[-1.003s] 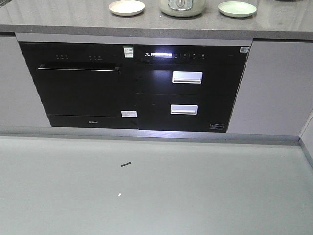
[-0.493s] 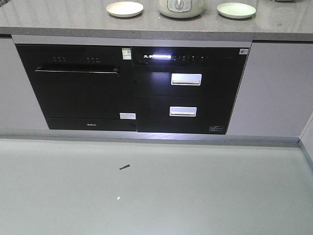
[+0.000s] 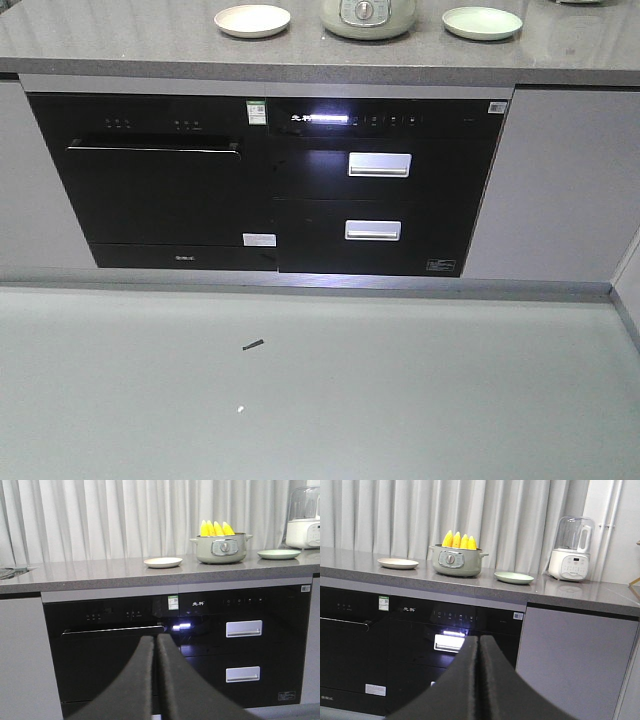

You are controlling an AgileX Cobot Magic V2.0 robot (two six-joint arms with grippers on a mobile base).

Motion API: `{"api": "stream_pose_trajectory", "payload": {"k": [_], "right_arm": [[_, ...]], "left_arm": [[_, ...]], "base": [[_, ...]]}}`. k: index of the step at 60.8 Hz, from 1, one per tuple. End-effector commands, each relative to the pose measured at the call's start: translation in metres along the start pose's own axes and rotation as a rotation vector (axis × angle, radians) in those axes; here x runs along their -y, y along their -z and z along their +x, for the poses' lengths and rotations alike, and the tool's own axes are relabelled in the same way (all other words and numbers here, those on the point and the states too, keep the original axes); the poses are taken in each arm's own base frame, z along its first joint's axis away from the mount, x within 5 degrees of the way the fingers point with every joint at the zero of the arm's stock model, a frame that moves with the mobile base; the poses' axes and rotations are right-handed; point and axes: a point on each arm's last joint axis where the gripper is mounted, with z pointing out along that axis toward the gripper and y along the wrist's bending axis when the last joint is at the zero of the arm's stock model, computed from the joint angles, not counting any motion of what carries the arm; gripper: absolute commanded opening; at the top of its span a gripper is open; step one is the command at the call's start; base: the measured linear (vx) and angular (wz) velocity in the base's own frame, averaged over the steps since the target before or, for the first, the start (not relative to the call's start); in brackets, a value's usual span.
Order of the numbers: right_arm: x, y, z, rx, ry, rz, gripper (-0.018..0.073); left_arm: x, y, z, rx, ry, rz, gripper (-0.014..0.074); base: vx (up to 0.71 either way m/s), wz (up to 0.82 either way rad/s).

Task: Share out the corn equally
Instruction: 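Continue driving toward the counter, turning to face the corn pot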

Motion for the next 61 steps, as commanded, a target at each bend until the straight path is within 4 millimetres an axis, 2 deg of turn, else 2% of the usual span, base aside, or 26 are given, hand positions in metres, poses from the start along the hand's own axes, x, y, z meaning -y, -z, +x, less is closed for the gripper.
{"api": "stream_pose_trajectory", "payload": {"k": [1, 61], "right_arm": [[0.0002, 0.0006, -0.0053, 0.079, 0.014, 0.005, -0.0004], [0.0002, 0.0006, -0.0053, 0.079, 0.014, 0.005, -0.0004]], "left_arm": [[0.0005, 0.0016, -0.0065, 0.086, 0.006, 0.007, -0.0007], [0.0005, 0.0016, -0.0065, 0.086, 0.006, 0.007, -0.0007]], "base": [[0.02, -0.01], [0.02, -0.01]]}}
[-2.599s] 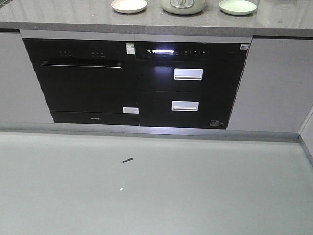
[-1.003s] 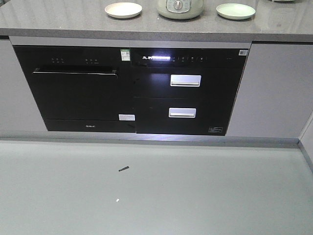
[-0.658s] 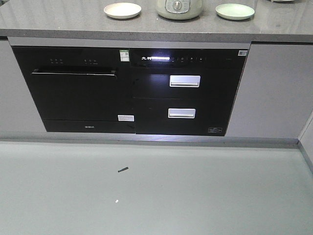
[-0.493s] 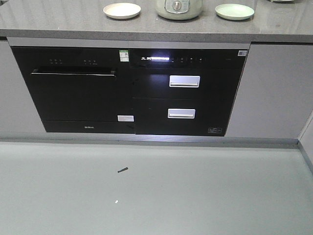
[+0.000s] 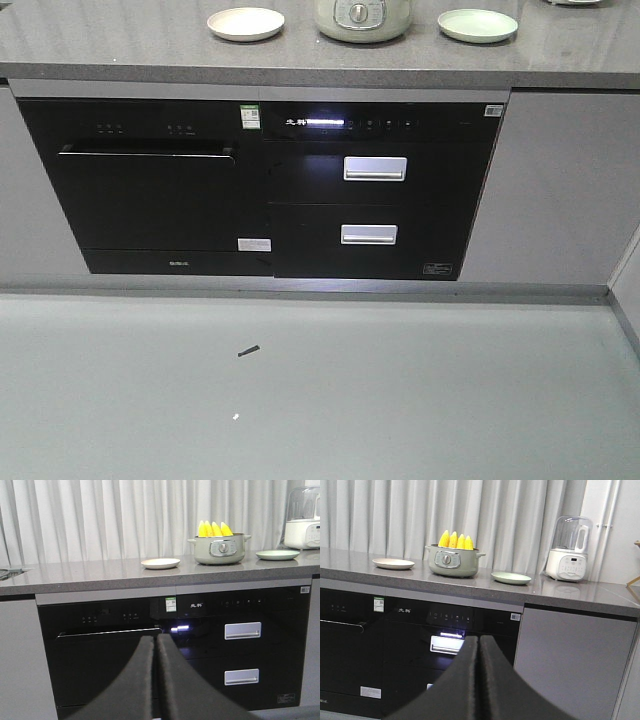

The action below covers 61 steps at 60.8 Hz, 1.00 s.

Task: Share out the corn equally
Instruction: 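Continue driving toward the counter, turning to face the corn pot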

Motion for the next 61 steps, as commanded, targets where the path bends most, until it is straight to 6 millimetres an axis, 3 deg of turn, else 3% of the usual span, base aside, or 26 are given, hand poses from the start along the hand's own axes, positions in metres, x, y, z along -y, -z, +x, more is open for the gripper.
{"api": "stream_pose_trajectory", "payload": {"k": [1, 61], "right_arm": [[0.0002, 0.0006, -0.0053, 0.079, 0.014, 0.005, -0.0004], [0.0002, 0.0006, -0.0053, 0.079, 0.014, 0.005, -0.0004]], "left_arm": [[0.0005, 0.0016, -0.0065, 0.086, 0.006, 0.007, -0.0007], [0.0005, 0.0016, -0.0065, 0.086, 0.006, 0.007, -0.0007]], "base": [[0.03, -0.01], [0.03, -0.02]]}}
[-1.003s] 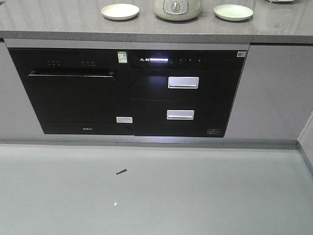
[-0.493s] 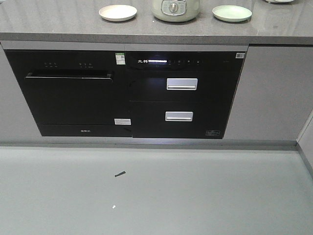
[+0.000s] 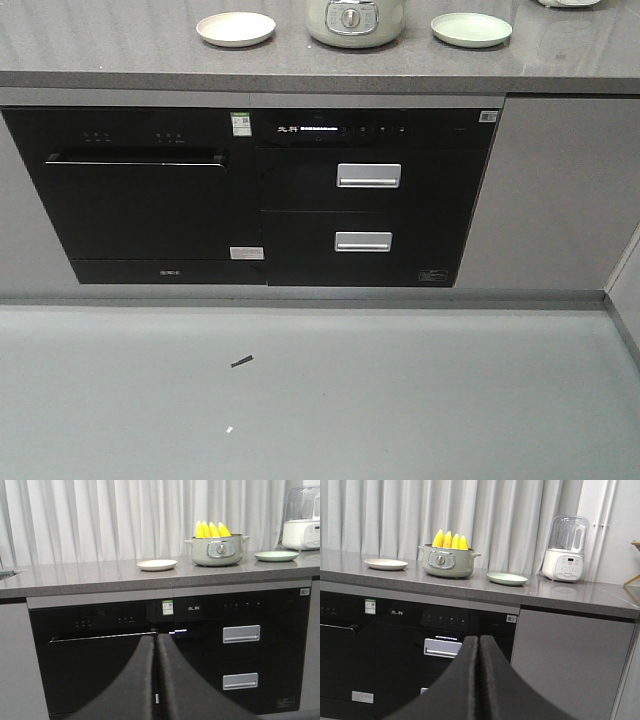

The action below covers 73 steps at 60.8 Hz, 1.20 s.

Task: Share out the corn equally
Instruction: 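Continue driving toward the counter, turning to face the corn pot, then drive closer, centering the corn pot between the two plates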

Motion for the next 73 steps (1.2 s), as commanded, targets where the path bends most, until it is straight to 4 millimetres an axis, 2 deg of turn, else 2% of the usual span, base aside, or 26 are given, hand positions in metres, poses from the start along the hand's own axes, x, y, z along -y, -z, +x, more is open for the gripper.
{"api": "stream_pose_trajectory", "payload": {"k": [1, 73], "right_arm": [[0.0002, 0.0006, -0.0053, 0.079, 0.014, 0.005, -0.0004], [0.0002, 0.0006, -0.0053, 0.079, 0.014, 0.005, -0.0004]], "left_arm": [[0.0005, 0.0016, -0.0065, 0.086, 0.006, 0.007, -0.0007], [0.0005, 0.0016, -0.0065, 0.086, 0.006, 0.007, -0.0007]], "base": [[0.05, -0.02], [0.07, -0.03]]}}
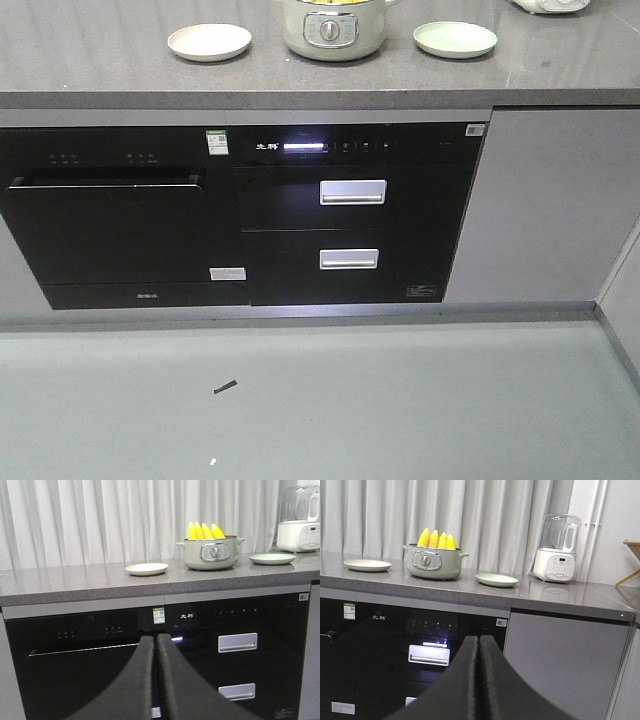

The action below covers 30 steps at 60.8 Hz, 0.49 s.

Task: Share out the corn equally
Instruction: 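Drive closer, centering the corn pot between the two plates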

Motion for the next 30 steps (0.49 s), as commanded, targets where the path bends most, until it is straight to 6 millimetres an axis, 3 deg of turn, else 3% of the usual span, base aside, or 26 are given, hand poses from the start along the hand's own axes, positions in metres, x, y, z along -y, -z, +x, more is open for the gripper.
{"api": "stream_pose_trajectory", "payload": {"k": [1, 30], "right_arm": [[0.0002, 0.0006, -0.0053, 0.079, 0.014, 0.005, -0.0004], [0.0002, 0.0006, -0.0053, 0.079, 0.014, 0.005, -0.0004]], "left_arm": [[0.0005, 0.0016, -0.0065, 0.086, 0.006, 0.007, -0.0007], [0.0005, 0.0016, -0.0065, 0.086, 0.006, 0.007, -0.0007]], "base": [[0.07, -0.04], [0.08, -0.05]]}}
